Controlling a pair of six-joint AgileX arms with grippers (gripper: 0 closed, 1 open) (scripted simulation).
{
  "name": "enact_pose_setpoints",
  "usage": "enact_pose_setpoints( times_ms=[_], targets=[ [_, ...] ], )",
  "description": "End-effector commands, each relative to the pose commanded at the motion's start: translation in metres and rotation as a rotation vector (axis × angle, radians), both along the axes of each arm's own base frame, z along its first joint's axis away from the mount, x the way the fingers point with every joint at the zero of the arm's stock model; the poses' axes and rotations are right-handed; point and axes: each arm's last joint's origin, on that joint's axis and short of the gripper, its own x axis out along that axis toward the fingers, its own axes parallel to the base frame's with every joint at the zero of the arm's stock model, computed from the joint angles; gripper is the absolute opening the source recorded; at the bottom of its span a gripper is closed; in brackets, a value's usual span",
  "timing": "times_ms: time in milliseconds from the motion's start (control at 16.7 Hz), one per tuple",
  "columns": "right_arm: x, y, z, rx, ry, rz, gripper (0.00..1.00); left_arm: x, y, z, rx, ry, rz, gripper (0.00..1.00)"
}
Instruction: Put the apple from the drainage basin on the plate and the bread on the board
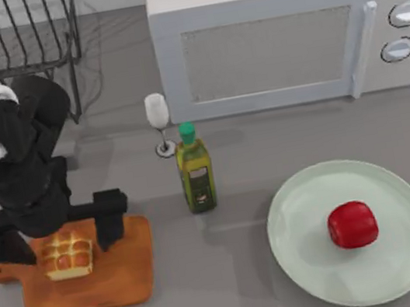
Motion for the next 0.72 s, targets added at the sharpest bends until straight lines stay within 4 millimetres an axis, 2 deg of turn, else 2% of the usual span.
enact_pose_setpoints(
  times_ms=[420, 540, 720],
  targets=[
    [0.0, 0.0, 0.0, 0.0, 0.0, 0.0, 1.0, 0.001, 0.001, 0.003, -0.004, -0.017, 0.004, 1.0],
    [0.0, 0.0, 0.0, 0.0, 0.0, 0.0, 1.0, 0.002, 0.007, 0.015, -0.022, -0.089, 0.02, 1.0],
    [0.0, 0.0, 0.0, 0.0, 0.0, 0.0, 1.0, -0.002, 0.022, 0.045, -0.061, -0.275, 0.057, 1.0]
  ],
)
